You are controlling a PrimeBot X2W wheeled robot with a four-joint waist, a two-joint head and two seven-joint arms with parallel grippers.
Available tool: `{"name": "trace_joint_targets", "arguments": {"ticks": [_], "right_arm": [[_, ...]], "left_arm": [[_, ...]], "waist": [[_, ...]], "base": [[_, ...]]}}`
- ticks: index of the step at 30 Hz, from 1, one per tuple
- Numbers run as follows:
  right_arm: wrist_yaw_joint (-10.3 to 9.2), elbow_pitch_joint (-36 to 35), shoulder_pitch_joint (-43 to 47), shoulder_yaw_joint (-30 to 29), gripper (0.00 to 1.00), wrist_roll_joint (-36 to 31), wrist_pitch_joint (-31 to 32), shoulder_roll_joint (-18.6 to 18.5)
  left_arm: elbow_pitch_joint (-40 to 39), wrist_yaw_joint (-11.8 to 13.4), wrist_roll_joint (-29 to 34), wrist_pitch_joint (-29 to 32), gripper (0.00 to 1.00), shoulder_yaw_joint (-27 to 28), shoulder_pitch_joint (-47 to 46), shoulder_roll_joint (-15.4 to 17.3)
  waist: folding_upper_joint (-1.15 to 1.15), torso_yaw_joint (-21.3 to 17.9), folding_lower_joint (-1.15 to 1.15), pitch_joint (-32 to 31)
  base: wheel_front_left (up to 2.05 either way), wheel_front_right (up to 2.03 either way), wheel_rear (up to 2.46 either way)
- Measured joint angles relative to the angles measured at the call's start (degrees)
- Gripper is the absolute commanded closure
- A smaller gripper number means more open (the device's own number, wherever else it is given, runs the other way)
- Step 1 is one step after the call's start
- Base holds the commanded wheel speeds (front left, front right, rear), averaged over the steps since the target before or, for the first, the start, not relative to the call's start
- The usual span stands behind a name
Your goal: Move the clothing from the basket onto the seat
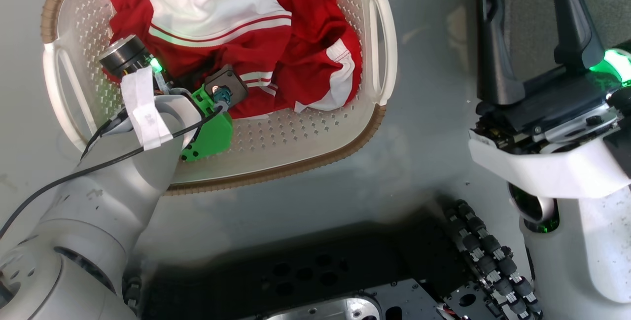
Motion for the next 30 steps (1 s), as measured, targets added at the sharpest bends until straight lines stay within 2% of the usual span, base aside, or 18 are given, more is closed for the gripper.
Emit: {"name": "trace_joint_targets", "arguments": {"ticks": [8,13,17,24,30], "right_arm": [[0.0,1.9,-1.3,0.0,0.0,4.0,0.0,0.0],[0.0,3.9,-0.9,0.9,0.0,5.1,0.0,0.0],[0.0,5.5,1.1,0.7,0.0,8.4,0.0,0.0],[0.0,8.2,5.5,1.7,0.0,9.3,0.0,0.0],[0.0,10.7,10.2,1.5,0.0,8.7,0.0,0.1]], "left_arm": [[-1.4,3.1,-1.5,-1.1,1.0,0.9,3.5,-0.1],[-6.2,5.2,-3.1,-1.2,1.0,2.0,8.3,0.5],[-10.7,6.9,-4.7,-1.2,1.0,3.7,13.2,1.3],[-19.0,9.9,-8.3,-1.2,1.0,8.7,22.6,2.5],[-25.8,11.0,-10.1,-1.2,1.0,13.3,30.3,2.9]], "waist": [[0.0,-0.5,0.0,-3.8],[0.0,-0.6,0.0,-8.7],[0.0,-0.6,0.0,-13.7],[0.0,-0.3,0.0,-23.9],[0.0,0.3,-0.01,-33.1]], "base": [[0.0,0.0,0.0],[0.0,0.0,0.0],[0.0,0.0,0.0],[0.0,0.0,0.0],[0.0,0.0,0.0]]}}
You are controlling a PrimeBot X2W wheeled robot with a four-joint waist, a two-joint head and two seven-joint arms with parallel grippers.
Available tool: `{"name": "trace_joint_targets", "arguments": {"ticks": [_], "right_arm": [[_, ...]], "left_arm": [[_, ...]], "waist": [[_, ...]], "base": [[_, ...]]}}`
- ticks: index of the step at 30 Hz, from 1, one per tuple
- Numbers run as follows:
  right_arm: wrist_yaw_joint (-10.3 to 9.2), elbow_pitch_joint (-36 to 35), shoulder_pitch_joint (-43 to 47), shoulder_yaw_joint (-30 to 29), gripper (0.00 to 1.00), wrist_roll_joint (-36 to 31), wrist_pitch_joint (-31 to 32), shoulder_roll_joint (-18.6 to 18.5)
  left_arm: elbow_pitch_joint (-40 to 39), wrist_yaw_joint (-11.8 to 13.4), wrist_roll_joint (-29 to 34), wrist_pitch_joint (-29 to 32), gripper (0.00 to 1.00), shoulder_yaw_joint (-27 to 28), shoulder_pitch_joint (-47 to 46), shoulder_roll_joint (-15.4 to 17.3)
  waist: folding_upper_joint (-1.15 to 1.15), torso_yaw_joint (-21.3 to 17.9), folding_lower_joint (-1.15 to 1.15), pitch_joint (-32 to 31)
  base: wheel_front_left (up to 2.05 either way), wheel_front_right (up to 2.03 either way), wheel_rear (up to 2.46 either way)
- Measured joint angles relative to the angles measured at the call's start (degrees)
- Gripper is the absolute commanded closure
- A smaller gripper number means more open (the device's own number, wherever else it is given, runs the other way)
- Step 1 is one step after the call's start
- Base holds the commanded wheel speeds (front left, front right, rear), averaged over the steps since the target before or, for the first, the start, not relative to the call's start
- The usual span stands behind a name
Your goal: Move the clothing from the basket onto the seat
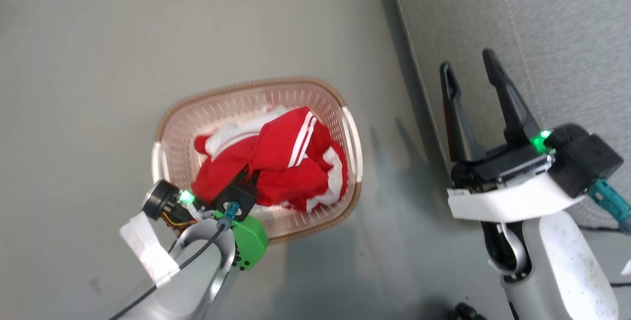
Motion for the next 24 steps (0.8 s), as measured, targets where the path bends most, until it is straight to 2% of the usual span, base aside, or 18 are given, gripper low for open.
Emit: {"name": "trace_joint_targets", "arguments": {"ticks": [13,24], "right_arm": [[0.0,5.5,12.6,0.7,0.0,-1.3,0.0,0.0],[0.0,7.5,17.2,1.3,0.0,-2.4,0.0,0.0]], "left_arm": [[-16.4,1.5,0.5,0.0,1.0,11.6,15.7,-0.1],[-28.6,-0.5,3.4,0.0,1.0,18.9,20.0,-0.9]], "waist": [[0.0,2.1,0.0,-20.3],[0.0,3.6,0.0,-31.2]], "base": [[0.0,0.0,0.0],[0.0,0.0,0.0]]}}
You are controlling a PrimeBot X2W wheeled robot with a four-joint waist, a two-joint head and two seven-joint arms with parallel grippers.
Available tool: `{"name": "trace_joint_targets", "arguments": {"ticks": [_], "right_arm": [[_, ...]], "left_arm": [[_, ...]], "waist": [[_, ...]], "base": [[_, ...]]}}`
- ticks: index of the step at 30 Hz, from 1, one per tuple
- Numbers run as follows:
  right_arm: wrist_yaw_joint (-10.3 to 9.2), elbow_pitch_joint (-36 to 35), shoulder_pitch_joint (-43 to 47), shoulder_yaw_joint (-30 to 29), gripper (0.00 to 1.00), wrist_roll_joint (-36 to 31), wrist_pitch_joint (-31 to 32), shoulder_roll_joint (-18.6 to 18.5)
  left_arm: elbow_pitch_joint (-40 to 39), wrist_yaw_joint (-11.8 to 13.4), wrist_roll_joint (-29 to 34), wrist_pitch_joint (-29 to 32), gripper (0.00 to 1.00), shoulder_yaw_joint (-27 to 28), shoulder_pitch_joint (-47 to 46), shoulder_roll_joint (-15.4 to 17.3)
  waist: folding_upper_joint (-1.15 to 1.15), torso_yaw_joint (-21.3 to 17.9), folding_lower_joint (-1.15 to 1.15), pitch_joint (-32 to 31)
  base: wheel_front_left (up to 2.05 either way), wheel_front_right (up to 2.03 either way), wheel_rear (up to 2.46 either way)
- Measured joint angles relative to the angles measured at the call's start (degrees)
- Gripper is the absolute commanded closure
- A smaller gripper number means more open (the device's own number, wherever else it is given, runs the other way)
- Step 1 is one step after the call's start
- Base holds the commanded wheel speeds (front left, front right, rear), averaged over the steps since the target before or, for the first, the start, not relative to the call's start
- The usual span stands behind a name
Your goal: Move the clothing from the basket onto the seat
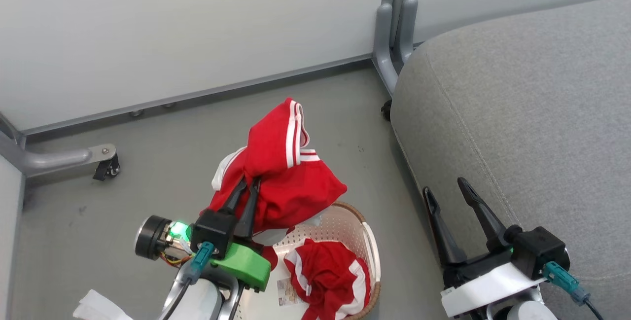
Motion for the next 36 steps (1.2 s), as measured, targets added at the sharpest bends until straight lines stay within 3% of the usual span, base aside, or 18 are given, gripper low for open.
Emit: {"name": "trace_joint_targets", "arguments": {"ticks": [14,28,36], "right_arm": [[0.0,1.0,0.5,4.3,0.0,-3.7,0.0,-0.2],[0.01,8.6,-4.2,14.1,0.0,-1.5,0.0,-6.7],[0.01,9.6,-7.4,18.4,0.0,1.2,0.0,-7.3]], "left_arm": [[-9.8,-3.0,5.4,0.0,1.0,2.5,0.6,-2.1],[-14.7,-7.5,7.1,0.0,1.0,-0.8,0.4,-4.8],[-15.5,-8.8,7.5,0.0,1.0,-3.2,0.1,-5.6]], "waist": [[0.0,0.5,0.0,-2.6],[0.0,2.9,0.0,-1.6],[0.0,4.6,0.0,-1.2]], "base": [[0.0,0.0,0.0],[0.0,0.0,0.0],[0.0,0.0,0.0]]}}
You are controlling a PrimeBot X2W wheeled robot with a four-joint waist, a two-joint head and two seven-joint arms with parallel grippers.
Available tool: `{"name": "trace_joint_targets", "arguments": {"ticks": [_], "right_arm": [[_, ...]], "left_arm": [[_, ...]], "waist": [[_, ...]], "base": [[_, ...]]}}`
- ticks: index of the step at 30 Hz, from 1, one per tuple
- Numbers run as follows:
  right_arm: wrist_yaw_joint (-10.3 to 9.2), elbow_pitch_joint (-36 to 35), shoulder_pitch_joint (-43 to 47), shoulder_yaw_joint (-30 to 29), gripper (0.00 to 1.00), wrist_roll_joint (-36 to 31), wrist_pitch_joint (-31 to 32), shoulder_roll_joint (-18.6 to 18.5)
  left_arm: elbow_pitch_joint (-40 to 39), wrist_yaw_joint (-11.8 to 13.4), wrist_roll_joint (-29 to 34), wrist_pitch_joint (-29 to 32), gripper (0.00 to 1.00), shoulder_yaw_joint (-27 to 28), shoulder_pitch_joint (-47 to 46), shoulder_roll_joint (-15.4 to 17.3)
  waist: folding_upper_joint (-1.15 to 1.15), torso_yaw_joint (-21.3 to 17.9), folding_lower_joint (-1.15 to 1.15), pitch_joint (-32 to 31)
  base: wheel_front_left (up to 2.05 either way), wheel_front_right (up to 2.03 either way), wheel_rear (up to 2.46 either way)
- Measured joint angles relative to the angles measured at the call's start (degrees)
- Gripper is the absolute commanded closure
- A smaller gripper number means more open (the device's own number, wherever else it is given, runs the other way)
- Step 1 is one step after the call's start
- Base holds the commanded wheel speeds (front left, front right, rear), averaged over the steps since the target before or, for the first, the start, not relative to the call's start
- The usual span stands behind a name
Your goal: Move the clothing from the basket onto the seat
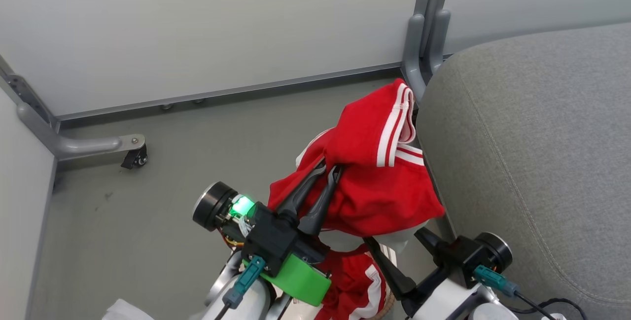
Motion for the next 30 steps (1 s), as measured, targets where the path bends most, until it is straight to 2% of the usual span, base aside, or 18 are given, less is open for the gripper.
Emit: {"name": "trace_joint_targets", "arguments": {"ticks": [1,3,4,19,20,21,30], "right_arm": [[0.0,-0.1,-0.1,0.7,0.0,0.3,0.0,0.0],[0.0,-0.6,-0.2,1.4,0.9,0.7,0.0,0.0],[0.0,-0.9,-0.2,1.7,1.0,0.8,0.0,-0.1],[0.0,-4.2,0.4,1.4,1.0,1.2,0.0,-0.5],[0.0,-4.4,0.5,1.4,1.0,1.1,0.0,-0.5],[0.0,-4.6,0.5,1.3,1.0,1.0,0.0,-0.5],[0.0,-6.9,0.7,-2.0,1.0,-2.0,0.0,0.0]], "left_arm": [[0.1,-0.2,0.0,0.0,1.0,-0.2,0.0,0.0],[0.3,-0.2,0.0,0.0,1.0,-0.4,0.0,-0.2],[0.6,-0.3,0.0,0.0,1.0,-0.5,0.0,-0.2],[2.0,0.3,0.1,0.0,1.0,1.0,0.4,-0.2],[2.1,0.4,0.1,0.0,0.18,1.1,0.4,-0.2],[2.2,0.7,0.1,0.0,0.0,1.2,0.4,-0.2],[3.1,1.5,0.1,0.0,0.0,1.9,0.4,-0.3]], "waist": [[0.0,0.2,0.0,0.0],[0.0,0.4,0.0,0.1],[0.0,0.5,0.0,0.1],[0.0,-0.6,0.0,0.0],[0.0,-0.7,0.0,0.0],[0.0,-0.8,0.0,0.0],[0.0,-1.0,0.0,0.3]], "base": [[0.0,0.0,0.0],[0.0,0.0,0.0],[0.0,0.0,0.0],[0.0,0.0,0.0],[0.0,0.0,0.0],[0.0,0.0,0.0],[0.0,0.0,0.0]]}}
